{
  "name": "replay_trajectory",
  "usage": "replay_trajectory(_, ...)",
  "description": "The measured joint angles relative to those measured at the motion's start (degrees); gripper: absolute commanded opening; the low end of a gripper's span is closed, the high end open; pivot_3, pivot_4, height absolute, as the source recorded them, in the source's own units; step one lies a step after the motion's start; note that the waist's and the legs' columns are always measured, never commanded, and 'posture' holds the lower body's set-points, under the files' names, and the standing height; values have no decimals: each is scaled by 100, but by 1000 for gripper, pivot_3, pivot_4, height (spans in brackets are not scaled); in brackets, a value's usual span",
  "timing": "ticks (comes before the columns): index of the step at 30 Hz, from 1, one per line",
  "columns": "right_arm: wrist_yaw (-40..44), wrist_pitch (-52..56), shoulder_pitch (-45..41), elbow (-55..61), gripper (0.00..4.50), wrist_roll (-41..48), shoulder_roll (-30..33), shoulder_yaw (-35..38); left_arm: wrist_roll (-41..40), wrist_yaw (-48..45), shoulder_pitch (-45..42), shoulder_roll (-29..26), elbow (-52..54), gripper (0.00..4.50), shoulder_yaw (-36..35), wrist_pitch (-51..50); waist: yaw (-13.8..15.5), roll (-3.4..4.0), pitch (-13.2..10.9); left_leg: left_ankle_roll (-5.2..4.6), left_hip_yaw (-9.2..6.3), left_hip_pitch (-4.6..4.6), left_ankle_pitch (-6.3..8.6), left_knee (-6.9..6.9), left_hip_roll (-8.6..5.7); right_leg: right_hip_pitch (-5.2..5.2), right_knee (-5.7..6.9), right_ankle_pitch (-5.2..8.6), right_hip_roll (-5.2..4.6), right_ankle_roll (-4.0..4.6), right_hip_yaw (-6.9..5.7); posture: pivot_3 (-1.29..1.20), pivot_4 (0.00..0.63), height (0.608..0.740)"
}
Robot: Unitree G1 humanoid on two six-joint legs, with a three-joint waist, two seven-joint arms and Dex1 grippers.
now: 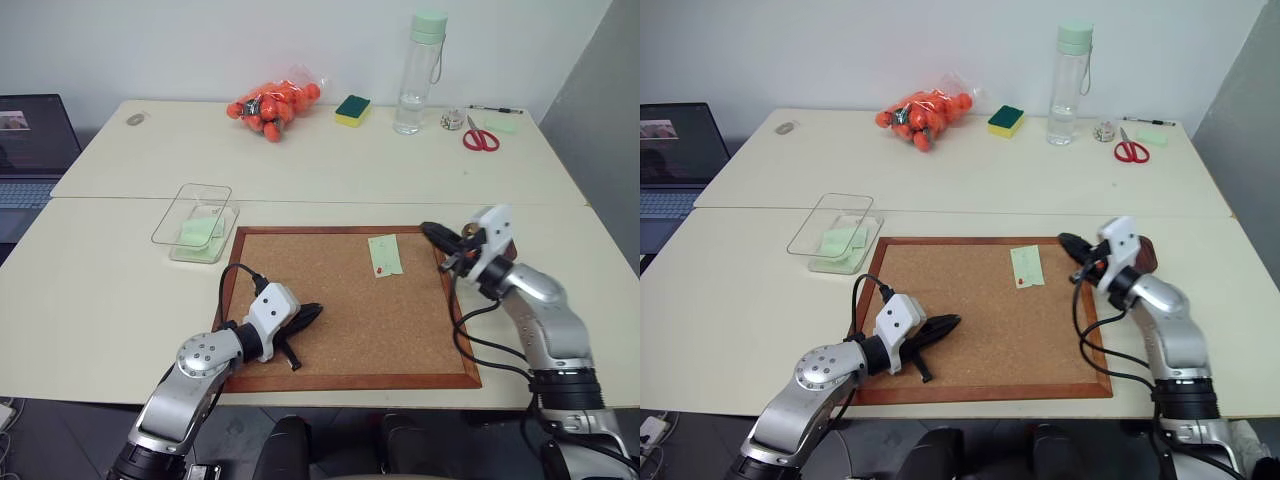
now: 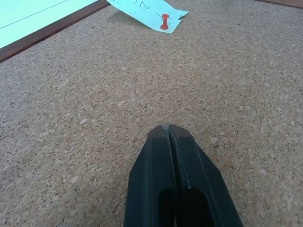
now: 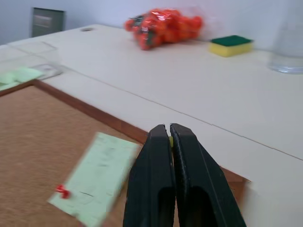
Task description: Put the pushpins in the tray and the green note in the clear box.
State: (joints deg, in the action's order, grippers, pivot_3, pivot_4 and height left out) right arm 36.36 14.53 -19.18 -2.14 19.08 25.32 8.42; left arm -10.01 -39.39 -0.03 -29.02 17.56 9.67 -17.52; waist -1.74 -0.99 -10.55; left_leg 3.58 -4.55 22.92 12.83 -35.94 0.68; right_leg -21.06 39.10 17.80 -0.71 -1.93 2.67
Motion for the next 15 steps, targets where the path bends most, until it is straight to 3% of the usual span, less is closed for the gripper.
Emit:
replay_trajectory(6, -514, -95, -154, -1153, 7, -507, 469, 198, 17, -7, -9, 2, -28, 0, 12, 29, -6, 4, 2, -1, 7, -1, -1, -1, -5, -1, 1, -1, 1, -1, 4, 0, 150, 740)
replay_trajectory(15, -762, -443, -534, -2076, 1889, -949, 548, 137, 36, -11, -57, 14, -75, 0, 65, 56, 5, 11, 6, -3, 6, -1, -2, -3, -5, 2, 1, -2, -1, -3, 5, 0, 150, 740)
